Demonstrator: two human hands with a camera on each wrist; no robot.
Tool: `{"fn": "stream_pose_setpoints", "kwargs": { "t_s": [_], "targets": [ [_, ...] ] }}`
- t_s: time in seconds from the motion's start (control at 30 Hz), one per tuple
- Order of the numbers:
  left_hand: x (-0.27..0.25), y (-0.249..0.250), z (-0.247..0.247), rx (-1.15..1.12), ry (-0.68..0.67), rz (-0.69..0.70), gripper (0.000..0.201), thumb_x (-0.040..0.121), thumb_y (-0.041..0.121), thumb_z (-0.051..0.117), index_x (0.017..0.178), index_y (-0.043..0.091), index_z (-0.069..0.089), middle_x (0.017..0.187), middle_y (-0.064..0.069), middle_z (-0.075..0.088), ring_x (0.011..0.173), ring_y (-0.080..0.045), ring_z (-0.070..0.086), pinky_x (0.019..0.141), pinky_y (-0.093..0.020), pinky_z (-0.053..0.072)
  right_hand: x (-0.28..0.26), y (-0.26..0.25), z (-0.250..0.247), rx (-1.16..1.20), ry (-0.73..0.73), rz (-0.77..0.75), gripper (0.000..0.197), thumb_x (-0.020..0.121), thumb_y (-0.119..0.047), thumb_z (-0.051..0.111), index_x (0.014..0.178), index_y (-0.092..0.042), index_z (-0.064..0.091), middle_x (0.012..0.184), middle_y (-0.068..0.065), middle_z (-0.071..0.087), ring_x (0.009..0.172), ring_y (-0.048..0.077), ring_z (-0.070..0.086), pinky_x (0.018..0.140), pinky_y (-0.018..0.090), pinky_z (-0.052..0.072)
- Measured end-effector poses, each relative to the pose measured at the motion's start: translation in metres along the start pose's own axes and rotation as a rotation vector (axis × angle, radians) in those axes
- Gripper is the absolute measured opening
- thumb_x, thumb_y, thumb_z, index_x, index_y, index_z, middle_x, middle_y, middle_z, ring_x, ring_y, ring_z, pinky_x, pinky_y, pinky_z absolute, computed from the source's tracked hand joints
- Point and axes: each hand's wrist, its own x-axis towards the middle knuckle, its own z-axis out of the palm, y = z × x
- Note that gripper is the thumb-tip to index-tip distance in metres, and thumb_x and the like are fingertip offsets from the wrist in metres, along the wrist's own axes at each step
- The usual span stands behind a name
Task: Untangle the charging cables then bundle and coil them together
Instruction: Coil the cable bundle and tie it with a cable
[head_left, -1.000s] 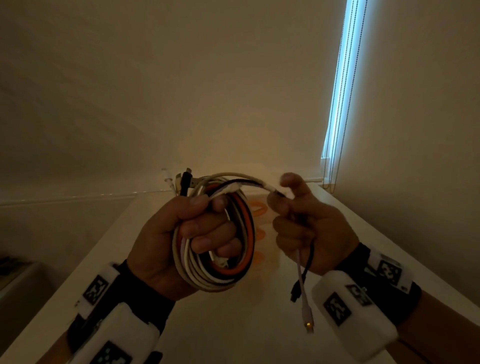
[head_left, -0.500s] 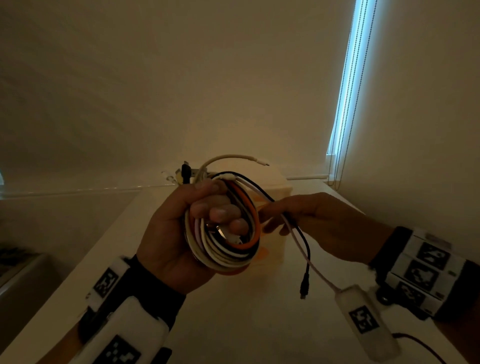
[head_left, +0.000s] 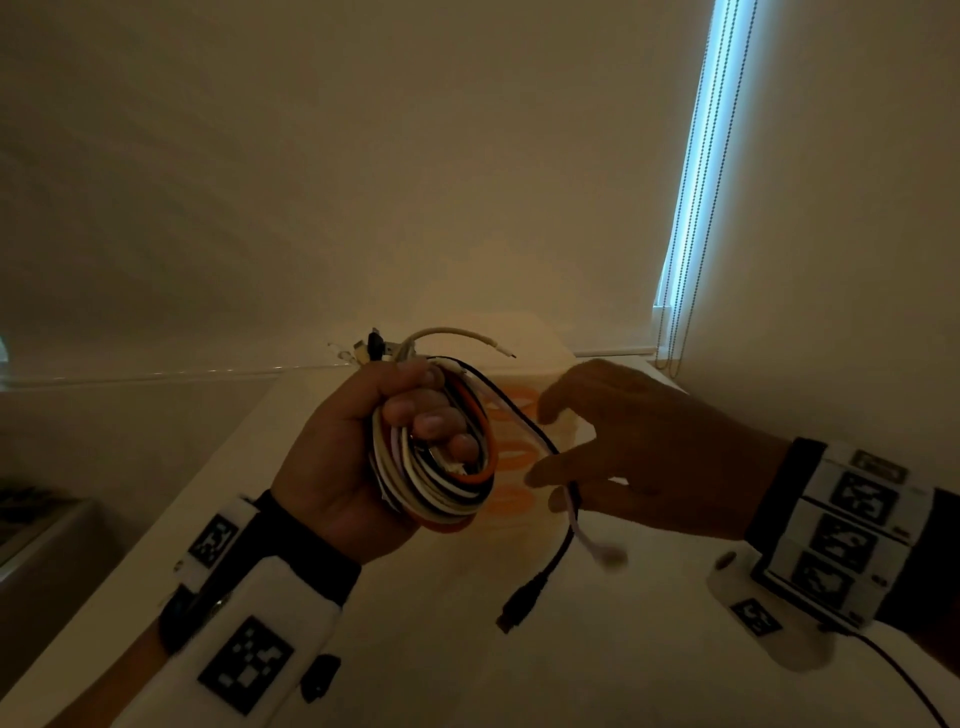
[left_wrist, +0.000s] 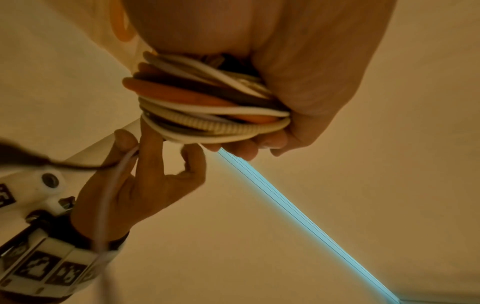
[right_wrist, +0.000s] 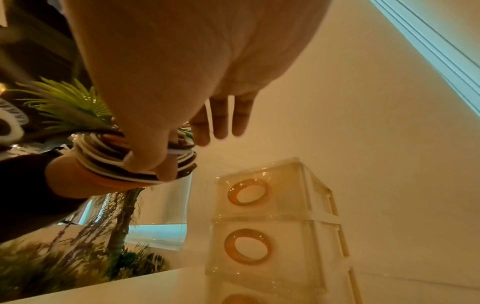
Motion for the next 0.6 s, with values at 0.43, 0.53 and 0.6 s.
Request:
{"fn": "stream_pose_setpoints", "kwargs": {
  "t_s": [0.43,0.53,0.6],
  "targets": [
    [-0.001,-0.004,0.002,0.082,0.123,0.014,0.044,0.049,0.019,0.095,0.087,0.005,0.078,0.107,-0.011,0.074,0.089,-0.023,0.074,0.084,-0.034,0.059,0.020,-0.025,0.034,0.476,0.572,0.257,0.037,0.093,-0.042,0.062,0.093,-0.008,0.078,0.087,0.001,0.075,0.083,0.012,0.071,0.074,0.034,0.057],
    [-0.002,-0.006,0.005,0.058,0.147,-0.004,0.066,0.050,0.020,0.094,0.110,0.003,0.075,0.128,-0.015,0.066,0.102,-0.027,0.072,0.090,-0.037,0.057,0.023,-0.035,0.039,0.544,0.587,0.304,0.027,0.090,-0.039,0.065,0.098,-0.013,0.071,0.085,-0.005,0.072,0.077,0.007,0.068,0.069,0.029,0.056],
    [-0.001,-0.008,0.009,0.076,0.191,0.006,0.050,0.067,0.024,0.083,0.112,0.003,0.074,0.129,-0.016,0.066,0.108,-0.026,0.069,0.091,-0.037,0.057,0.025,-0.038,0.036,0.548,0.561,0.301,0.021,0.092,-0.038,0.063,0.103,-0.020,0.066,0.088,-0.008,0.072,0.080,0.005,0.068,0.071,0.024,0.056]
  ]
}}
